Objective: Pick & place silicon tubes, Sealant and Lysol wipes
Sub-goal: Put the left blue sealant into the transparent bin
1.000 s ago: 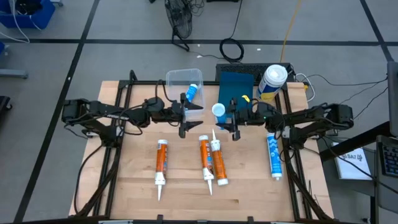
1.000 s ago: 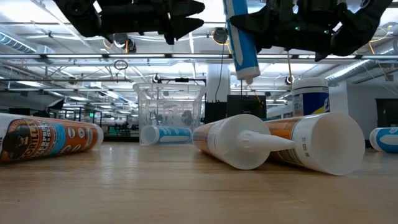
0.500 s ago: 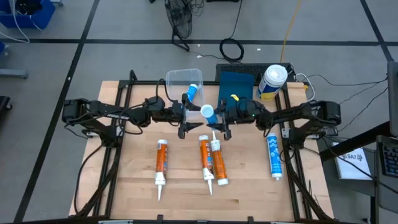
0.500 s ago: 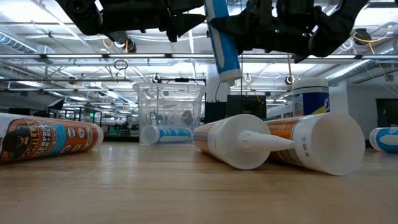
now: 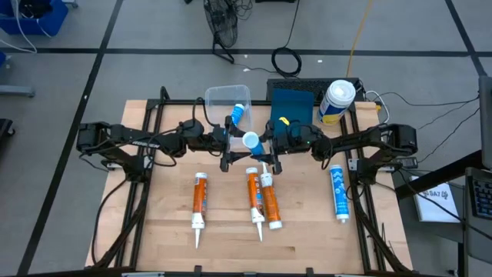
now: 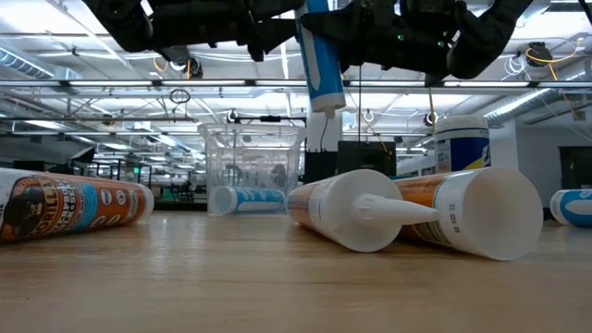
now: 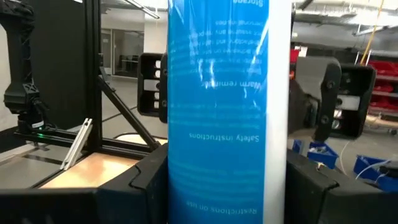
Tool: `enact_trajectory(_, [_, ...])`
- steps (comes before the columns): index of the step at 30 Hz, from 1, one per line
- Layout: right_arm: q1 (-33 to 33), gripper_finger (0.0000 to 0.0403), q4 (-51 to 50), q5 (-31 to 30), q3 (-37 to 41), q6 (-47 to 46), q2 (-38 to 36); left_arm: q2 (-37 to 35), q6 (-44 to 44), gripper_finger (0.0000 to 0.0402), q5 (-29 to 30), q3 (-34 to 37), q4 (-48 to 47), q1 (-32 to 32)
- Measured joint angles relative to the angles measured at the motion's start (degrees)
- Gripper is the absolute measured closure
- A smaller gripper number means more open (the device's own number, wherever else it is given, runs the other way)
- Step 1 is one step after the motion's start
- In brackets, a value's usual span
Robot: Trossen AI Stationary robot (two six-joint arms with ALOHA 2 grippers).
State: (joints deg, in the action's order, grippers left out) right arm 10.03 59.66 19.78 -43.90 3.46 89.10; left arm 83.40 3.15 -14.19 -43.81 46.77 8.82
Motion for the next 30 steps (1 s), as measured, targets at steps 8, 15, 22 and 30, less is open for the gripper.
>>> enact_trajectory(8, [0.0,0.0197,-0.4,-0.1,-0.7,0.9,0.6,0.0,0.1,0.0108,0.0,0.0,0.1,0.0])
enact_trajectory(15, [0.0,0.0197,1.1,-0.2,-1.5,0.0,4.0,0.0,-0.4,0.0108,-0.1,0.0,0.5,0.0])
enact_trajectory(22, [0.0,0.0197,1.4,-0.2,-2.0,0.2,4.6,0.0,-1.8,0.0108,0.5,0.0,0.4,0.0])
enact_trajectory(30, [0.1,0.0197,1.2,-0.4,-2.0,0.2,4.6,0.0,-1.5,0.0108,1.8,0.0,0.2,0.2])
